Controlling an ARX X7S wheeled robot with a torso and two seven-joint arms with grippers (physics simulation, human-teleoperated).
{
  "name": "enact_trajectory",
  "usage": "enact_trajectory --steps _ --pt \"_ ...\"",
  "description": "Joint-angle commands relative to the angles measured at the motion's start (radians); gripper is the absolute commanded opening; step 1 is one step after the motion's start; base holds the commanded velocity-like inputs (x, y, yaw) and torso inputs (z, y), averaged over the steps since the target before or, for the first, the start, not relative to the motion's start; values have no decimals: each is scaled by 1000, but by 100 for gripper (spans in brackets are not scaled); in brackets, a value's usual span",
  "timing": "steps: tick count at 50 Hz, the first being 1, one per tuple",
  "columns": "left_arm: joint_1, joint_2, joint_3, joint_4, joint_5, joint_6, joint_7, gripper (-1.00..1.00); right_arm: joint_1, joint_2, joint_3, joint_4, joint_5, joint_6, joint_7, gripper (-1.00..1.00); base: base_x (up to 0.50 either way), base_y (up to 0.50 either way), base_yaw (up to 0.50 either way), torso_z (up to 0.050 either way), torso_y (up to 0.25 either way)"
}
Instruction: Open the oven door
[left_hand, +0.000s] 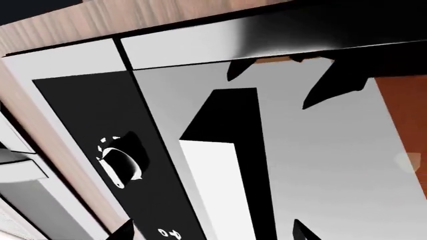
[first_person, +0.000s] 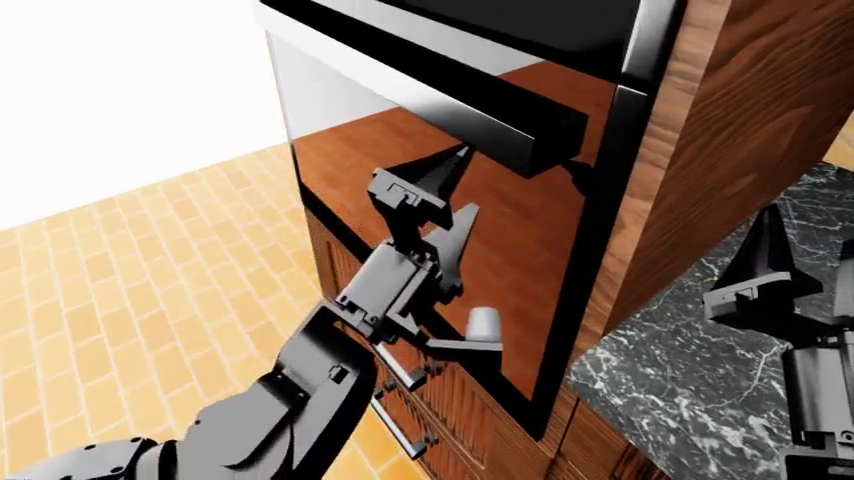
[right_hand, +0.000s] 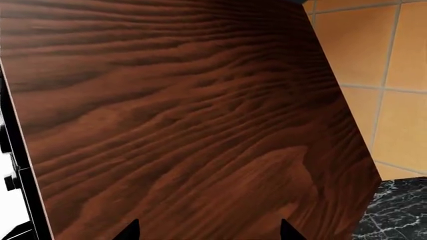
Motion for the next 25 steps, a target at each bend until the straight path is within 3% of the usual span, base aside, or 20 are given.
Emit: enact_trajectory --steps 1,25 --pt "-13 -2 -22 -29 -55 46 -15 100 5 2 -4 5 3 4 3 100 0 0 0 0 0" --pt "-58 10 -21 -206 -145 178 -32 100 18 0 -15 30 -2 4 5 100 0 0 0 0 0"
